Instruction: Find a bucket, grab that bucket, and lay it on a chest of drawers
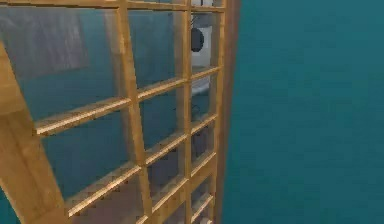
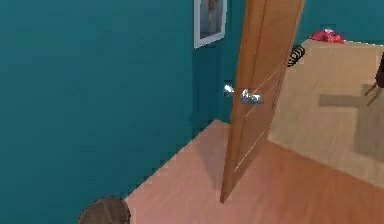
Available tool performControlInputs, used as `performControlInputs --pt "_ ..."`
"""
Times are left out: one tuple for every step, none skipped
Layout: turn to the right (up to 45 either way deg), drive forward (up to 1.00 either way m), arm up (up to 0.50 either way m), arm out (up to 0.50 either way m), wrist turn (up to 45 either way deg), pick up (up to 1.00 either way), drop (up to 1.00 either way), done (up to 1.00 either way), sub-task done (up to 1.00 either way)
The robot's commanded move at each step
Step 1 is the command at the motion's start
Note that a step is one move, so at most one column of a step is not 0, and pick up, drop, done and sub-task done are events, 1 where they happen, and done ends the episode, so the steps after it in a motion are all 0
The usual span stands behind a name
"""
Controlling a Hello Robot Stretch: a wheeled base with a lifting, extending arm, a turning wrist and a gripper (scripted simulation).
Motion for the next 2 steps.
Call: performControlInputs --pt "-30.0 0.00 0.00 0.00 0.0 0.00 0.00 0.00 0.00" --pt "0.0 0.00 0.18 0.00 0.0 0.00 0.00 0.00 0.00"
